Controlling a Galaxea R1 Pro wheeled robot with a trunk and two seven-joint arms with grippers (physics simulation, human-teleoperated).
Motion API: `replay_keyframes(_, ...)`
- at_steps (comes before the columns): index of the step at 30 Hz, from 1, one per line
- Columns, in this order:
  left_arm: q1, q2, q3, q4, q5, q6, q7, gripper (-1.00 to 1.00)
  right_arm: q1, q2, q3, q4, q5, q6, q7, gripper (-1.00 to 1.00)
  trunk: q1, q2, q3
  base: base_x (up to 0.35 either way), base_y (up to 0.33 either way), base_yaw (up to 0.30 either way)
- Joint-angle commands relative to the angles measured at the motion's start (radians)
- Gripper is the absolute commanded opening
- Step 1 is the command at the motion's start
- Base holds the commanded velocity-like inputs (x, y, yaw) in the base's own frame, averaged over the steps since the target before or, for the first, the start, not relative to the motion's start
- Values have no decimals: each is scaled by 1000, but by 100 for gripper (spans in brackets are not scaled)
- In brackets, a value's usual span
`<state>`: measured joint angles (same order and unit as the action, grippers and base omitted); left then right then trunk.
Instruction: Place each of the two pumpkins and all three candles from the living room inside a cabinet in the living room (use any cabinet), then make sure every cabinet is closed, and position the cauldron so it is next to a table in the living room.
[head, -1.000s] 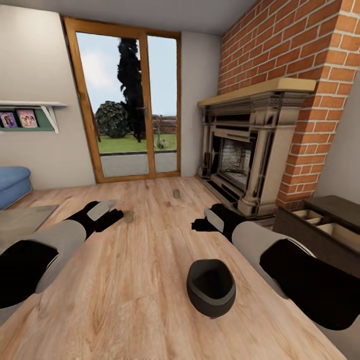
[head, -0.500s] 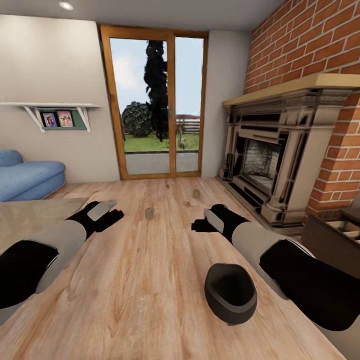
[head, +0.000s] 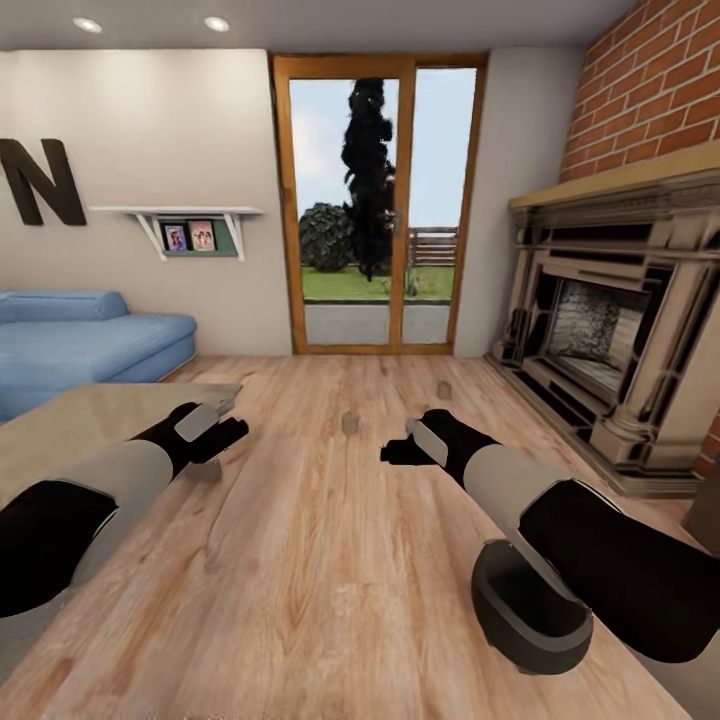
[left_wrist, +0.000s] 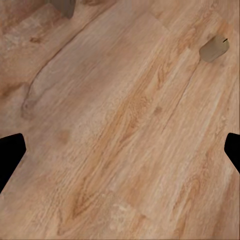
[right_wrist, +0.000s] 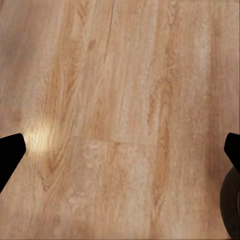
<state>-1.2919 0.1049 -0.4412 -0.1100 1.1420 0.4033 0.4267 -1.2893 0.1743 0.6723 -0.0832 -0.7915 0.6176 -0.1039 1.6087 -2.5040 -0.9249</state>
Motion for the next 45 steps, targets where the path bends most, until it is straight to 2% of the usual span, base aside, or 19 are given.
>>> replay_keyframes(1, 0, 1, -8, -3, 9, 5, 6, 100, -1, 0, 5, -1, -11, 4, -8, 100, 0, 0, -2, 65, 277, 260)
replay_keyframes(8, 0, 1, -8, -3, 9, 5, 6, 100, -1, 0, 6, -1, -11, 3, -8, 100, 0, 0, -9, 97, 259, 238)
replay_keyframes(15, 0, 1, -8, -3, 9, 5, 6, 100, -1, 0, 6, -1, -11, -15, -8, 100, 0, 0, -10, 37, 22, 46)
replay_keyframes(20, 0, -2, -8, -3, -35, 5, 6, 100, -1, 0, 4, 0, -12, -17, -8, 100, 0, 0, -10, 296, 1, 0)
replay_keyframes(23, 0, -3, -8, -3, -59, 5, 4, 100, -1, 0, 4, 0, -12, -18, -8, 100, 0, 0, -10, 329, 0, -92)
replay_keyframes(26, 0, -3, -8, -3, -67, 5, -1, 100, -1, 0, 4, 0, -12, -18, -8, 100, 0, 0, -10, 334, 0, -229)
replay_keyframes(33, 0, -5, -8, -3, -71, 5, -5, 100, -1, 0, 4, 0, -12, -18, -8, 100, 0, 0, -10, 336, 1, -232)
replay_keyframes(45, 0, -3, -7, -3, -72, 6, -42, 100, -1, 0, 4, 0, -12, -18, -8, 100, 0, 0, -10, 295, 171, -10)
